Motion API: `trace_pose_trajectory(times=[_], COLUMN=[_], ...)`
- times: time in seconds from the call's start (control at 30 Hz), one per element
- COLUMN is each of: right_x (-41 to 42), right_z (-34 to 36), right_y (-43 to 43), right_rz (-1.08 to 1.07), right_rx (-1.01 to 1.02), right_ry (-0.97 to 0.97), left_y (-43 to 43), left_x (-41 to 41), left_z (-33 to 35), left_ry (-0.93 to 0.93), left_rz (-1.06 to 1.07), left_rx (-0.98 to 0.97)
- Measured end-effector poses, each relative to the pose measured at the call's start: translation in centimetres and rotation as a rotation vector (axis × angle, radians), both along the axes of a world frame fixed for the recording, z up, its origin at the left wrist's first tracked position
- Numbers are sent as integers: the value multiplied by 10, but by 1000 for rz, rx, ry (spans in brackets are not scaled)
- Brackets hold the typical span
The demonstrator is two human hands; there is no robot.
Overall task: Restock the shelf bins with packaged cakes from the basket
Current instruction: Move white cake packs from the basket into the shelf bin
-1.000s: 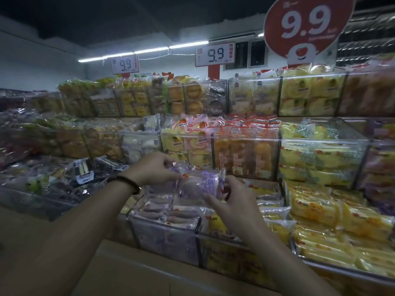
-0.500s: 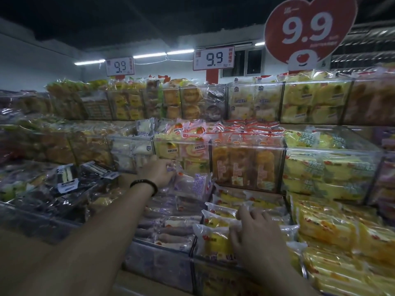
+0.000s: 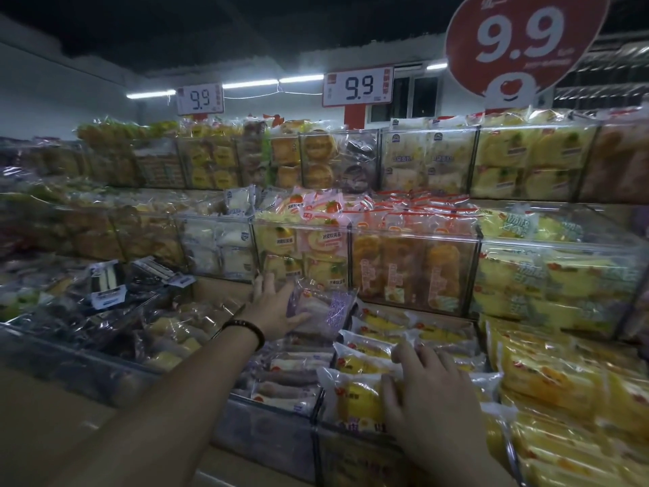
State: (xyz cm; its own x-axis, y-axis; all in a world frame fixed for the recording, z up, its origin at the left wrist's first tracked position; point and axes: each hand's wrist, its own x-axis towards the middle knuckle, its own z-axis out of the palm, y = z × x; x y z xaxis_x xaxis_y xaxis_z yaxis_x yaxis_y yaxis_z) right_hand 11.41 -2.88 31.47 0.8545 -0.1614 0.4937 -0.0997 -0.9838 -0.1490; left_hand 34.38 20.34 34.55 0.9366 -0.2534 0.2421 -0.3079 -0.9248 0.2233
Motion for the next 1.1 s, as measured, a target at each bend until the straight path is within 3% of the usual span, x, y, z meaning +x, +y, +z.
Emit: trace_pose_trajectory(times=[0.17, 0.33, 0.6, 0.73, 0.93, 1.1], right_x=[-3, -7, -21, -55, -122, -183], right_z=[3, 9, 27, 20, -25, -100], right_y=[1, 3, 2, 7, -1, -14], right_rz=[13, 15, 52, 112, 177, 180], right_rx=[31, 36, 122, 160, 274, 525], right_ry=[5, 24, 84, -52, -417, -390], left_y=[5, -4, -2, -9, -23, -44], left_x=[4, -23, -117, -187, -284, -325], left_z=[13, 14, 10, 1, -56, -139], left_ry=[43, -124, -140, -143, -43, 143], left_rz=[-4, 16, -109, -258, -398, -407], left_rx=[40, -257, -324, -433, -540, -593])
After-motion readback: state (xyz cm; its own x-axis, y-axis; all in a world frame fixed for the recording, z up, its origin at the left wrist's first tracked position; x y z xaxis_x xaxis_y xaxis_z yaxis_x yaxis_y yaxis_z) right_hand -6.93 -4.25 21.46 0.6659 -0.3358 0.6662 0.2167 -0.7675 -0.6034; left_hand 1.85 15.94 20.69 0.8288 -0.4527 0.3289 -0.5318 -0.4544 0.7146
